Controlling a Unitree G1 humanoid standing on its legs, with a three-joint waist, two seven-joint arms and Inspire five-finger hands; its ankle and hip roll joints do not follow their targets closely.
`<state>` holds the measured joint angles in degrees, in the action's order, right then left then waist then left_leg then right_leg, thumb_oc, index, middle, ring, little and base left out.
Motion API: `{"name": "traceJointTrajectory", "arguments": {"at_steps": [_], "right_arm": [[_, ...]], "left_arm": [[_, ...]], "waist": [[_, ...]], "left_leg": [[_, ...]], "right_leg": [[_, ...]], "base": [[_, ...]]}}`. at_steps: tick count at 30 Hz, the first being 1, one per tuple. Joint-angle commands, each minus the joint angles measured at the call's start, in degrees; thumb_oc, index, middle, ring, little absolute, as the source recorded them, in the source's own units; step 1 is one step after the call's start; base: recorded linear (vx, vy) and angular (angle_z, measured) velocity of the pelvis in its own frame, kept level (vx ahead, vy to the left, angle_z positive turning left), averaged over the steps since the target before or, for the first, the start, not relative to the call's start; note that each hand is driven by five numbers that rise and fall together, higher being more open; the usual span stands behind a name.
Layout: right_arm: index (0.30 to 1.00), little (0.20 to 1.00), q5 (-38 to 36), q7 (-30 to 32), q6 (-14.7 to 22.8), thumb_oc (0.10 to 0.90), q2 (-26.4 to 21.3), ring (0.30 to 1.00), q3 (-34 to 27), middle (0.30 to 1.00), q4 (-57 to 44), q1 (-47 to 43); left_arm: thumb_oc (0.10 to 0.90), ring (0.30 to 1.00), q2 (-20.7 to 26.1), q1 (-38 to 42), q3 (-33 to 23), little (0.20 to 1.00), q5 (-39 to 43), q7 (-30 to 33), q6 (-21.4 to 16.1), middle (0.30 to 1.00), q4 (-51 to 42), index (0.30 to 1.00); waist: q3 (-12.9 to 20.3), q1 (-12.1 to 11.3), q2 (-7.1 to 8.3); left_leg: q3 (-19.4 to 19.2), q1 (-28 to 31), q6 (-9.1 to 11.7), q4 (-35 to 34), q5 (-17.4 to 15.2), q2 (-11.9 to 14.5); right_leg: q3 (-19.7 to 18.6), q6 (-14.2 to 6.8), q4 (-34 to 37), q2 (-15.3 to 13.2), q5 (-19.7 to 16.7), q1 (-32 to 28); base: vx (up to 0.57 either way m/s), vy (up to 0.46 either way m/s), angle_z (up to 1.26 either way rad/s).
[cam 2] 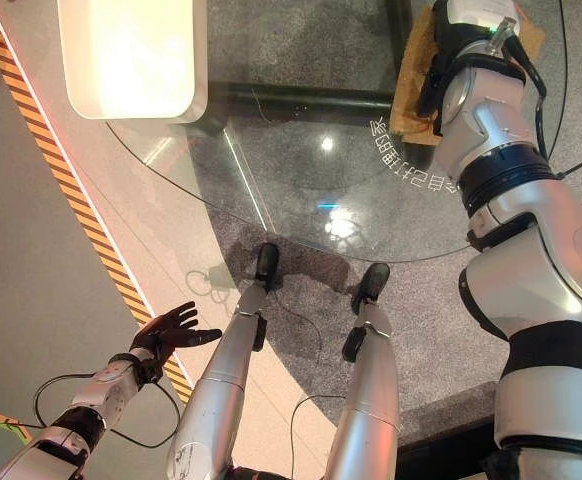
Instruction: Wipe the table with a cloth and put it in the basket.
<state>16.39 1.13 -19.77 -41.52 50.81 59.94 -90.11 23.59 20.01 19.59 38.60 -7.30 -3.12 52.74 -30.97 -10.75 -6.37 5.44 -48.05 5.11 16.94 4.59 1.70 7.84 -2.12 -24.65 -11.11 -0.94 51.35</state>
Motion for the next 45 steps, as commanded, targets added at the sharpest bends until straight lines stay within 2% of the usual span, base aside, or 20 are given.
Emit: {"name": "traceJointTrajectory", "arguments": {"at_steps": [1,45], "right_arm": [[0.3,0.2,2.4,2.2,0.9,0.1,-0.6,0.3,4.0,0.3,-0.9,-5.8],[0.3,0.2,2.0,2.5,1.1,0.1,-0.8,0.3,3.7,0.3,0.0,-5.3]], "left_arm": [[0.8,0.9,3.3,-4.6,1.3,0.9,0.5,-0.8,-0.1,0.9,-0.3,0.9],[0.8,0.9,3.1,-4.3,1.3,0.9,0.4,-0.8,-0.1,0.9,-0.3,0.9]], "waist": [[1.2,-0.8,-1.6],[1.2,-0.6,-1.81]], "left_leg": [[-1.8,-0.5,-3.0,1.0,-1.1,-0.8],[-2.2,-0.3,-2.7,0.5,-0.8,-0.4]], "right_leg": [[3.0,-0.4,1.5,0.0,1.5,-2.4],[2.9,-0.5,1.8,0.0,1.1,-2.2]], "base": [[0.0,0.0,0.0],[0.0,0.0,0.0]]}}
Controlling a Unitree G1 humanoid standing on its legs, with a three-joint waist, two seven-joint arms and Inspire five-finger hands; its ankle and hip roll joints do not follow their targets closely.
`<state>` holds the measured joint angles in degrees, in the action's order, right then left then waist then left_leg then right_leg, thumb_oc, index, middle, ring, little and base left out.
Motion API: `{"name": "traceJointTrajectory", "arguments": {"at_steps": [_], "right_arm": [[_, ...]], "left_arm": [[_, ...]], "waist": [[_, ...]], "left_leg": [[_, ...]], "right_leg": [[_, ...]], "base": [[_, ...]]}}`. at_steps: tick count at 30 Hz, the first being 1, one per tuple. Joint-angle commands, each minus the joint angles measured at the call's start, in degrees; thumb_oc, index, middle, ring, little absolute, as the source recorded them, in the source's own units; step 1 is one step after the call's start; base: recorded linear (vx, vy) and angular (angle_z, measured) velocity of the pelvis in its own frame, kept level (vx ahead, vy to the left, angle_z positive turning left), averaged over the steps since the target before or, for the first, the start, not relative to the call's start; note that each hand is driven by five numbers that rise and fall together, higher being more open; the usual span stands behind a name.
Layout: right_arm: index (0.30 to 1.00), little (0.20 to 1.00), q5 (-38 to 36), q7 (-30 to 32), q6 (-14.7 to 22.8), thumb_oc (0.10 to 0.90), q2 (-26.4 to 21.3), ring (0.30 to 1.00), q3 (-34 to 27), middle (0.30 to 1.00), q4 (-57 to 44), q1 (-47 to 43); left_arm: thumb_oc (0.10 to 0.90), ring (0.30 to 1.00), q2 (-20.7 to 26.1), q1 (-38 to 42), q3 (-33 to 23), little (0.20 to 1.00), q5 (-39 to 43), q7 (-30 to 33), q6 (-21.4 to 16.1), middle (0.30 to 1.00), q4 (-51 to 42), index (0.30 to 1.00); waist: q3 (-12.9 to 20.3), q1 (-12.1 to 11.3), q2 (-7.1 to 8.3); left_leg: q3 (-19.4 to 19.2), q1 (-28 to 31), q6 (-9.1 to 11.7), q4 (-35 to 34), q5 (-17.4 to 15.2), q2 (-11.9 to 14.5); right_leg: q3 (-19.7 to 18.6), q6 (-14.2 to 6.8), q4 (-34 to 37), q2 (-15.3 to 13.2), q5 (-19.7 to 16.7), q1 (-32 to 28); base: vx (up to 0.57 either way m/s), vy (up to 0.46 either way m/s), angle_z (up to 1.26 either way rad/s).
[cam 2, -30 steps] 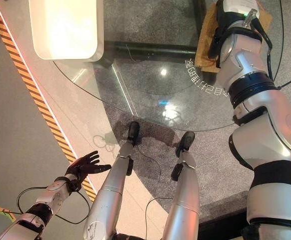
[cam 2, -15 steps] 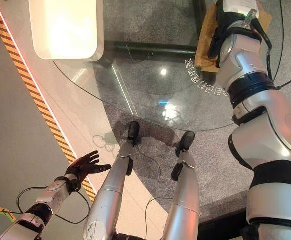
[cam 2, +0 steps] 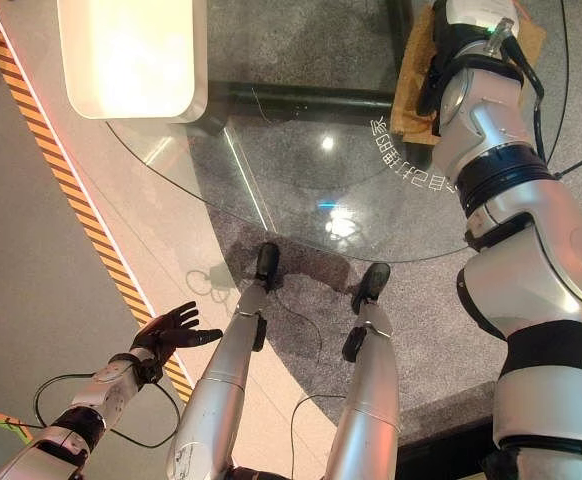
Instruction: Wipe the table with a cloth and put it in the basket.
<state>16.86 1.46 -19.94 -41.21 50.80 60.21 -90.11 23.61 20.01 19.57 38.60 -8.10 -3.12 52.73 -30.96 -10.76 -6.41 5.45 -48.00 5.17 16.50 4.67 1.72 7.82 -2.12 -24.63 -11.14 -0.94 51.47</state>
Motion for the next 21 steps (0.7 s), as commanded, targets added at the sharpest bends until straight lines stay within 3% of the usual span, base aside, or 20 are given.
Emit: {"name": "traceJointTrajectory", "arguments": {"at_steps": [1,21], "right_arm": [[0.3,0.2,1.5,2.1,1.3,0.1,-1.1,0.3,3.7,0.3,-0.2,-5.3],[0.3,0.2,1.3,2.2,1.4,0.1,-1.1,0.3,3.4,0.3,0.3,-5.3]], "left_arm": [[0.8,0.9,3.1,-4.3,1.3,0.9,0.4,0.0,-0.1,0.9,-0.3,0.9],[0.8,0.9,3.0,-4.1,1.1,0.9,0.3,-0.1,-0.3,0.9,-0.1,0.9]], "waist": [[1.2,-0.6,-1.78],[1.2,-0.6,-1.9]], "left_leg": [[-2.1,-0.4,-2.8,0.9,-0.9,-0.4],[-2.2,-0.2,-2.6,0.5,-0.7,-0.2]], "right_leg": [[2.9,-0.5,1.8,0.0,1.1,-2.4],[3.0,-0.5,2.0,-0.1,1.2,-2.5]], "base": [[0.0,0.0,0.0],[0.0,0.0,0.0]]}}
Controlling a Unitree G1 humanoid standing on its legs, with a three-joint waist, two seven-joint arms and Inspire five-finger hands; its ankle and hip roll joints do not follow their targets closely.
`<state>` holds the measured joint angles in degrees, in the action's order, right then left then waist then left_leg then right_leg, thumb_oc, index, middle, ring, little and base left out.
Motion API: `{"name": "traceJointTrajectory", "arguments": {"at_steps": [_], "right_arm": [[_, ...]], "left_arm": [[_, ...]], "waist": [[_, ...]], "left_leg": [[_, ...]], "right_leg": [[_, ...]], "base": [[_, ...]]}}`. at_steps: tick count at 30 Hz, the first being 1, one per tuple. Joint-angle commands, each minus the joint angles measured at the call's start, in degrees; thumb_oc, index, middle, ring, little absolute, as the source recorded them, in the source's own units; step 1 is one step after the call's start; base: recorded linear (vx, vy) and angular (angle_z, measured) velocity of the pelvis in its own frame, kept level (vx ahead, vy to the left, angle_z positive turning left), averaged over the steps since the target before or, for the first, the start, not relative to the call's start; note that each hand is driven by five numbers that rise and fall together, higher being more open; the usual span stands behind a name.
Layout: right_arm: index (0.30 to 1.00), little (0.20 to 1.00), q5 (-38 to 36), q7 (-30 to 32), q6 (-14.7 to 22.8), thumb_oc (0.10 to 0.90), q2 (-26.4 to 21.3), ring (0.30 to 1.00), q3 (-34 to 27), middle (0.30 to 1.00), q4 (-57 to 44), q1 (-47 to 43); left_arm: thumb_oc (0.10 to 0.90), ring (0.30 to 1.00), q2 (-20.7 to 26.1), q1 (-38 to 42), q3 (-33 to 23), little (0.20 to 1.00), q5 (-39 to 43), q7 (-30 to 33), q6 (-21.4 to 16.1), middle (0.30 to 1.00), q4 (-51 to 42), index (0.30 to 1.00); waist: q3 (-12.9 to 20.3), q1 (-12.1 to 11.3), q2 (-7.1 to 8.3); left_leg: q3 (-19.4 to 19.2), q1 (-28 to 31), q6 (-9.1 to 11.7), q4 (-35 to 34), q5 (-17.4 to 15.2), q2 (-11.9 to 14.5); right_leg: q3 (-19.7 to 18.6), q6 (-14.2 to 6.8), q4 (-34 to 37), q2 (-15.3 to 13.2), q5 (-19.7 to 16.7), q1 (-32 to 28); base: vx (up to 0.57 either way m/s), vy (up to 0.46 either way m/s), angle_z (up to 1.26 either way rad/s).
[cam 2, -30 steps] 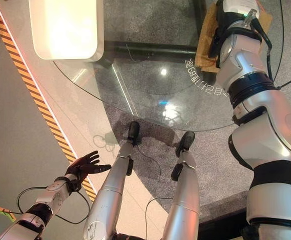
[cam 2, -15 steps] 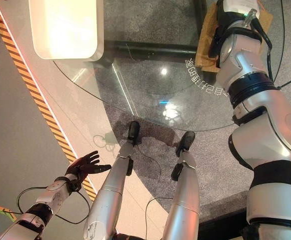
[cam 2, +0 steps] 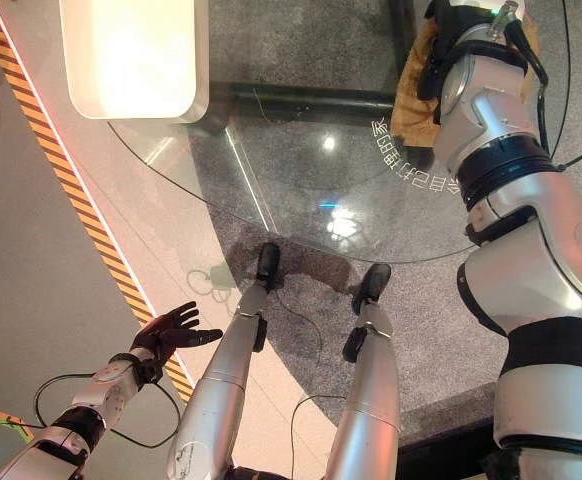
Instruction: Wipe the table with a cloth and put it in the basket.
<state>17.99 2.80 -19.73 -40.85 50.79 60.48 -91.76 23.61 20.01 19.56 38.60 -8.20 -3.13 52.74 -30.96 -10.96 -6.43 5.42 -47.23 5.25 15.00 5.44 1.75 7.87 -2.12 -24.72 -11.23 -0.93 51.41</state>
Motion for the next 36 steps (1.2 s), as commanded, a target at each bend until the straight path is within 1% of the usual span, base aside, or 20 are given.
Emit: {"name": "traceJointTrajectory", "arguments": {"at_steps": [1,11,29,36], "right_arm": [[0.3,0.2,0.2,0.8,1.2,0.1,-1.5,0.3,3.4,0.3,-0.1,-3.6],[0.3,0.2,0.8,0.4,1.3,0.1,-1.5,0.3,3.3,0.3,-0.1,-2.9],[0.3,0.2,1.6,0.1,1.4,0.1,-1.3,0.3,3.5,0.3,0.0,-2.8],[0.3,0.2,0.5,1.4,3.7,0.1,-1.2,0.3,3.1,0.3,-0.4,-2.6]], "left_arm": [[0.8,0.9,3.0,-4.1,1.2,0.9,0.4,0.1,-0.3,0.9,-0.2,0.9],[0.8,0.9,3.0,-4.1,1.2,0.9,0.6,-0.2,-0.3,0.9,-0.2,0.9],[0.8,0.9,3.2,-3.8,1.1,0.9,0.5,-0.4,0.1,0.9,-0.4,0.9],[0.8,0.9,3.2,-4.0,1.1,0.9,0.4,-0.3,-0.1,0.9,-0.5,0.9]], "waist": [[1.2,-0.4,-1.9],[1.2,-0.3,-2.19],[1.2,-0.4,-1.97],[1.2,-0.4,-1.89]], "left_leg": [[-2.2,-1.0,-2.7,2.0,-1.5,-0.3],[-2.4,-0.9,-2.7,1.8,-1.4,-0.3],[-2.3,-0.9,-2.7,1.6,-1.4,-0.3],[-2.4,-0.8,-2.7,1.3,-1.3,-0.3]], "right_leg": [[3.0,-0.5,2.0,0.0,1.2,-2.4],[2.7,-0.6,2.2,0.1,1.1,-2.4],[2.9,-0.7,2.6,0.1,0.9,-2.4],[3.0,-0.8,2.9,0.1,0.7,-2.7]], "base": [[0.0,0.0,0.0],[0.0,0.0,0.0],[0.0,0.0,0.0],[0.0,0.0,0.0]]}}
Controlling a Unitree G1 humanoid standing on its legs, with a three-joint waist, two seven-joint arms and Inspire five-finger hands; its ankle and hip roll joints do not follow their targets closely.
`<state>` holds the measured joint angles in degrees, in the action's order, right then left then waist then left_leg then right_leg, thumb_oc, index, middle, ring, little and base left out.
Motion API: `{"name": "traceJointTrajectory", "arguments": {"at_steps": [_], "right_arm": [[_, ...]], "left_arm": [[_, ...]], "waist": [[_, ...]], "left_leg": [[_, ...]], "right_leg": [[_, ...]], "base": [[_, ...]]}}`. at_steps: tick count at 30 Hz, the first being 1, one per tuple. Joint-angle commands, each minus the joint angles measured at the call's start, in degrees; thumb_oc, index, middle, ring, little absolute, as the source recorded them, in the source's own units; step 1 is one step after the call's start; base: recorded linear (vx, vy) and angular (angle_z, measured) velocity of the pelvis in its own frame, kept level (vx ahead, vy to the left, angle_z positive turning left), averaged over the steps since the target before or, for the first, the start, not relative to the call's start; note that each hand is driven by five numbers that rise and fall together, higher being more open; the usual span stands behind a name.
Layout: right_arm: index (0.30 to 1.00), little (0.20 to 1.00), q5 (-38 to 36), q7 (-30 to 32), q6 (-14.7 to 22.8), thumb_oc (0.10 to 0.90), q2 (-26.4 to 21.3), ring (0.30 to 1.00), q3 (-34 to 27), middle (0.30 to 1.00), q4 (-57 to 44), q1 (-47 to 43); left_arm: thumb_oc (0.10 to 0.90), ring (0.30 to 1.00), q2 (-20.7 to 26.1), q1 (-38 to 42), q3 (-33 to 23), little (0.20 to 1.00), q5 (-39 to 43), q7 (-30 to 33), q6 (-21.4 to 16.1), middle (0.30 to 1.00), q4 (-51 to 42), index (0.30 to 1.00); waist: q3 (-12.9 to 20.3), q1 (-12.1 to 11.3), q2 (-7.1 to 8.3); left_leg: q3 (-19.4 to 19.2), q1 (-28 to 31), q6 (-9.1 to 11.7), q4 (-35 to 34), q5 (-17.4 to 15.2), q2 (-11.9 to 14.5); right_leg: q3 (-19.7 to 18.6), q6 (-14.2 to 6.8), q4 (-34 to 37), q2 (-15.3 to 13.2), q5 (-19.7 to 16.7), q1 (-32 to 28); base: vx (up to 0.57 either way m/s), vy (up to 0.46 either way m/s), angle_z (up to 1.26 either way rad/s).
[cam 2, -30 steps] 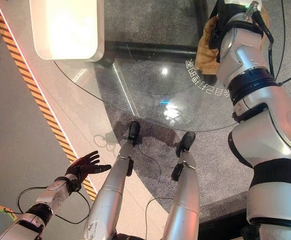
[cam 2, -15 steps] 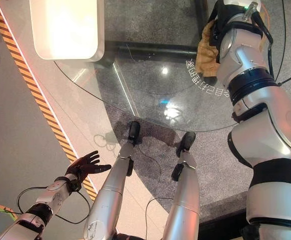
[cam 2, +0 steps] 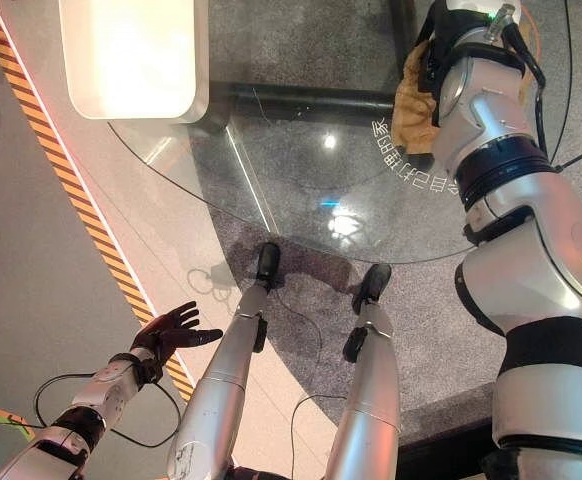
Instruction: Wipe the table with a cloth and put it in the basket.
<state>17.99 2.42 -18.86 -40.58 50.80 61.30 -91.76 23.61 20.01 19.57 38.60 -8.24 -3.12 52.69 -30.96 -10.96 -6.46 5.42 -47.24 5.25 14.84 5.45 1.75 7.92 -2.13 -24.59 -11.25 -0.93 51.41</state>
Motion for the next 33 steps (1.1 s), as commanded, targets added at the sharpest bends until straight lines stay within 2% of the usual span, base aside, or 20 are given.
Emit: {"name": "traceJointTrajectory", "arguments": {"at_steps": [1,10,13,33], "right_arm": [[0.3,0.2,0.6,1.8,3.0,0.1,-1.4,0.3,3.0,0.3,-1.9,-2.4],[0.3,0.2,1.6,4.0,5.9,0.1,-0.6,0.3,3.1,0.3,-4.6,-2.3],[0.3,0.2,-0.1,5.3,7.5,0.1,-0.3,0.3,2.6,0.3,-5.8,-2.0],[0.3,0.2,-0.3,9.1,9.7,0.1,-0.2,0.3,1.5,0.3,-7.4,-1.5]], "left_arm": [[0.8,0.9,3.1,-4.0,1.1,0.9,0.3,-0.1,-0.1,0.9,-0.5,0.9],[0.8,0.9,2.9,-3.7,1.1,0.9,0.3,-0.3,-0.3,0.9,-0.3,0.9],[0.8,0.9,2.8,-3.7,1.2,0.9,0.2,-0.3,-0.3,0.9,-0.3,0.9],[0.8,0.9,2.5,-3.6,1.4,0.9,0.3,-0.1,-0.3,0.9,-0.5,0.9]], "waist": [[1.2,-0.4,-1.86],[1.2,-0.3,-1.94],[1.2,-0.3,-1.94],[1.2,-0.1,-2.15]], "left_leg": [[-2.4,-0.7,-2.7,1.4,-1.3,-0.3],[-2.5,-0.8,-2.7,1.4,-1.3,-0.3],[-2.4,-0.6,-2.7,1.3,-1.3,-0.5],[-2.6,-0.3,-2.6,0.9,-1.3,-0.5]], "right_leg": [[2.9,-0.8,2.8,0.1,0.7,-2.6],[2.8,-0.9,2.8,0.1,0.7,-2.6],[2.8,-1.0,2.9,0.1,0.7,-2.7],[2.7,-1.2,3.5,0.2,0.6,-3.1]], "base": [[0.0,0.0,0.0],[0.0,0.0,0.0],[0.0,0.0,0.0],[0.0,0.0,0.0]]}}
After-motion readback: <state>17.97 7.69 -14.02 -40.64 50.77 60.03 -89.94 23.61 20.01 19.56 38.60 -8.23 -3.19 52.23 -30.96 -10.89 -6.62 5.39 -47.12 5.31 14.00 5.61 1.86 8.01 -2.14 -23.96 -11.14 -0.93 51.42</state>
